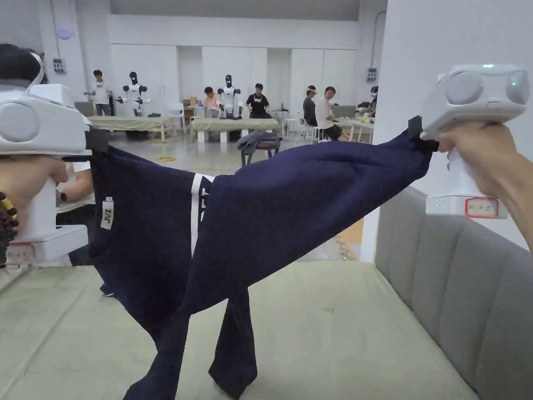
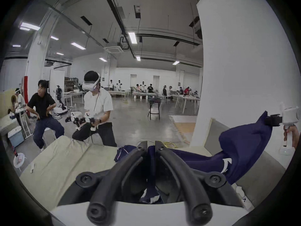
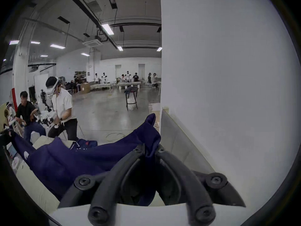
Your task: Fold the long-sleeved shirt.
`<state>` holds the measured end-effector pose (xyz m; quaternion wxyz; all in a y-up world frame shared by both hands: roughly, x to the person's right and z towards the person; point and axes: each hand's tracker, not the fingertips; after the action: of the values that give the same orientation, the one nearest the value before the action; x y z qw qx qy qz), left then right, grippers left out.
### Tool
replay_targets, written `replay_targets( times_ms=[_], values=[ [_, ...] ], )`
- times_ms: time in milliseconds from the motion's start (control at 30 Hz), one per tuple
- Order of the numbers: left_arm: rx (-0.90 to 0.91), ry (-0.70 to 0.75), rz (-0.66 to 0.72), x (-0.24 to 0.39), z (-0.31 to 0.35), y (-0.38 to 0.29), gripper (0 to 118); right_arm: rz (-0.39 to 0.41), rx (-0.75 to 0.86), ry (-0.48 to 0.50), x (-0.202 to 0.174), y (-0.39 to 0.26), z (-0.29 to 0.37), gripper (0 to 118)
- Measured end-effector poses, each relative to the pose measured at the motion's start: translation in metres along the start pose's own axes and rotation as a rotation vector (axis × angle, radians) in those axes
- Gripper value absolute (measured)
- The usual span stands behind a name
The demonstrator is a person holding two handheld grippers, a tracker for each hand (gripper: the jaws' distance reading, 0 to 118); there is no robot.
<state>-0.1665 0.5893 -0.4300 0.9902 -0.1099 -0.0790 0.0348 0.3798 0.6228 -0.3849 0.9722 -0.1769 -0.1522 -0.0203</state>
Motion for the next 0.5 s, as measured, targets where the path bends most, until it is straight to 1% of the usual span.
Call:
replay_targets(
  times_ms=[67, 167, 233, 267, 400, 500],
  values=[
    [-0.004, -0.003, 0.005, 0.000, -0.006, -0.011, 11, -0.013, -0.023, -0.012, -0.001, -0.019, -0.011, 8],
    [-0.053, -0.007, -0.002, 0.005, -0.016, -0.039, 11, -0.017, -0.091, -0.001, -0.002, -0.058, -0.034, 8],
    [-0.106, -0.001, -0.023, 0.008, -0.030, -0.070, 11, -0.039, -0.143, 0.009, -0.004, -0.095, -0.052, 8],
    [-0.125, -0.001, -0.026, 0.008, -0.036, -0.086, 11, -0.038, -0.167, 0.007, -0.006, -0.114, -0.062, 8],
    [-0.243, -0.017, 0.012, 0.006, -0.056, -0.166, 11, 0.013, -0.310, -0.008, -0.012, -0.201, -0.097, 8],
    [-0.325, -0.027, 0.035, 0.005, -0.063, -0.217, 11, -0.045, -0.393, 0.037, -0.012, -0.257, -0.109, 8]
  ],
)
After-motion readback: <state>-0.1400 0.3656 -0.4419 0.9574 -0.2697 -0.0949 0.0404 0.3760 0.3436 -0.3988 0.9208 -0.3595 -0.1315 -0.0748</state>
